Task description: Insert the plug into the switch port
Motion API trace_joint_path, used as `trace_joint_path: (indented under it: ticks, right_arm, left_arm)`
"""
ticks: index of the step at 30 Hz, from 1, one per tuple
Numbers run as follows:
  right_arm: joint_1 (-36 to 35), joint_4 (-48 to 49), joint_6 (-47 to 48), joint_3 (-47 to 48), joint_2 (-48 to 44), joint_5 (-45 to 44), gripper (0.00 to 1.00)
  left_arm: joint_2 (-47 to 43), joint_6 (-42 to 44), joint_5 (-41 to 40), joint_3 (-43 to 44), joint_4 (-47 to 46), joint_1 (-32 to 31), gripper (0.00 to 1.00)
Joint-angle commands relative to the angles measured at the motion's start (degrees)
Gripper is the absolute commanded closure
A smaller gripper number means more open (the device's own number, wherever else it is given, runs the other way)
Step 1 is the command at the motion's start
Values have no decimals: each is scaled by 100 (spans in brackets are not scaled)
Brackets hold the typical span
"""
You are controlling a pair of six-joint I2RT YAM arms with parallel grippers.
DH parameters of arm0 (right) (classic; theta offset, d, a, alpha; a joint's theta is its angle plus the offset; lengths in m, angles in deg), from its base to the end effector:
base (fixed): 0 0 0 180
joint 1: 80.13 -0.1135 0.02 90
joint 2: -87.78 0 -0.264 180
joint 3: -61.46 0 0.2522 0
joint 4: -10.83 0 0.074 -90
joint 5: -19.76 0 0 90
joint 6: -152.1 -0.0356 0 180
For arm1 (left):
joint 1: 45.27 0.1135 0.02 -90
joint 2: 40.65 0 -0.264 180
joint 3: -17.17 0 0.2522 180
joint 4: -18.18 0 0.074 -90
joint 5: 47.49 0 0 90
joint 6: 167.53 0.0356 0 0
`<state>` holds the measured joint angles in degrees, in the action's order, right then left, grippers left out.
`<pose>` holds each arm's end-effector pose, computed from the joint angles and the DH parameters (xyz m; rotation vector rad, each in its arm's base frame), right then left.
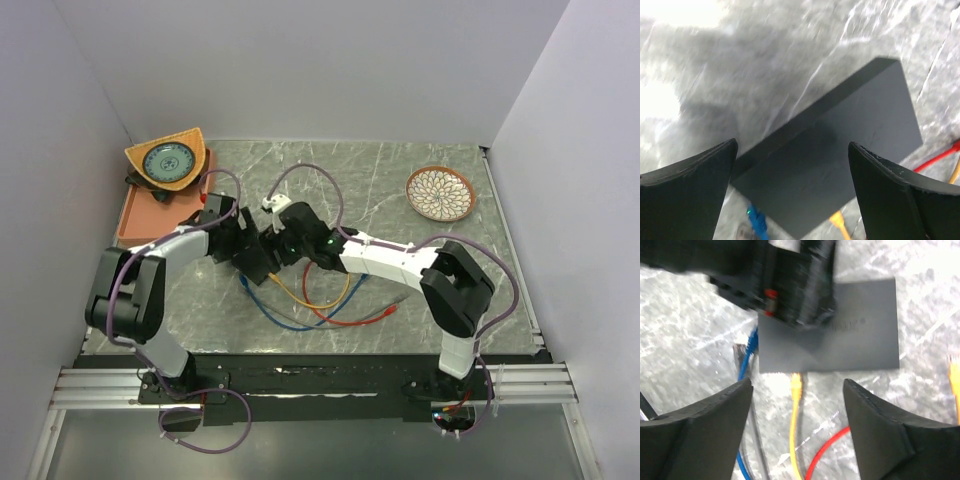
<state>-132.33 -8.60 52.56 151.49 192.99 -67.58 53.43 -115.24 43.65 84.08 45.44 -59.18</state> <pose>0.2579 0.3351 0.2400 -0.8446 2.0874 0.6513 0.3171 -0.0793 0.1725 -0.5209 2.5114 -0.3812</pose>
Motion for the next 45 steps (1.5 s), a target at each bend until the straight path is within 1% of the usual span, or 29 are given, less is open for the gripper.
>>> trace_joint_path:
  ticks: [1,4,6,7,8,9,13,18,22,23,26,29,31,33,35,36,37,39,40,44,45]
  right_arm:
    - [61,22,-39,-428,-474,-213,10]
    - [70,-13,-13,-674,-702,-257,1]
    - [88,83,66,-929,-826,-239,1]
    - [79,75,58,-982,-896,-257,1]
    - [88,14,49,-1043,-923,-248,0]
    - [96,-13,49,-1053,-941,-379,0]
    - [88,-75,-91,-1140,-1055,-432,0]
    - [97,-285,-354,-1070,-1055,-836,1]
    - [97,-373,-566,-1044,-976,-1345,1]
    - [131,-443,-671,-992,-941,-1599,1]
    - [219,-768,-970,-763,-687,-1855,1]
    - [333,-1093,-1295,-482,-353,-1891,6]
    - [378,-1365,-1515,-237,-98,-1874,12]
    - [404,-1515,-1673,-104,130,-1865,21]
    - [404,-1708,-1735,89,271,-1813,24]
    - [422,-1831,-1849,186,455,-1830,27]
    - [422,-1911,-1876,352,535,-1821,32]
    - [439,-2148,-1998,493,745,-1813,38]
    - [439,-2210,-2025,590,808,-1778,40]
    - [466,-2280,-2078,670,993,-1654,42]
    - [483,-2280,-2113,687,1062,-1628,46]
  left_arm:
    - [-802,-8,-97,-173,118,-6,1]
    - [-1241,89,-97,-304,48,2,1]
    - [-1471,141,-19,-436,-109,3,1]
    - [-1698,159,43,-497,-180,-6,3]
    - [-1813,177,165,-603,-242,2,4]
    - [-1910,185,201,-647,-286,3,4]
    - [-2481,212,412,-858,-532,3,4]
    - [-2982,291,413,-1043,-567,3,4]
    - [-3063,317,430,-1034,-506,3,4]
    - [-3054,317,439,-1043,-489,3,4]
    - [-3019,274,509,-1078,-532,3,4]
    - [-2957,238,588,-1104,-567,3,4]
    - [-2931,221,623,-1122,-585,3,4]
    - [-2922,221,624,-1122,-594,3,4]
    - [-2896,221,641,-1131,-585,3,4]
    - [-2887,229,650,-1140,-585,3,4]
    - [-2878,238,650,-1148,-585,3,4]
    - [-2861,256,632,-1157,-576,3,4]
    - [-2852,264,632,-1157,-576,3,4]
    - [-2825,291,641,-1184,-585,3,4]
    - [-2808,300,659,-1184,-585,3,4]
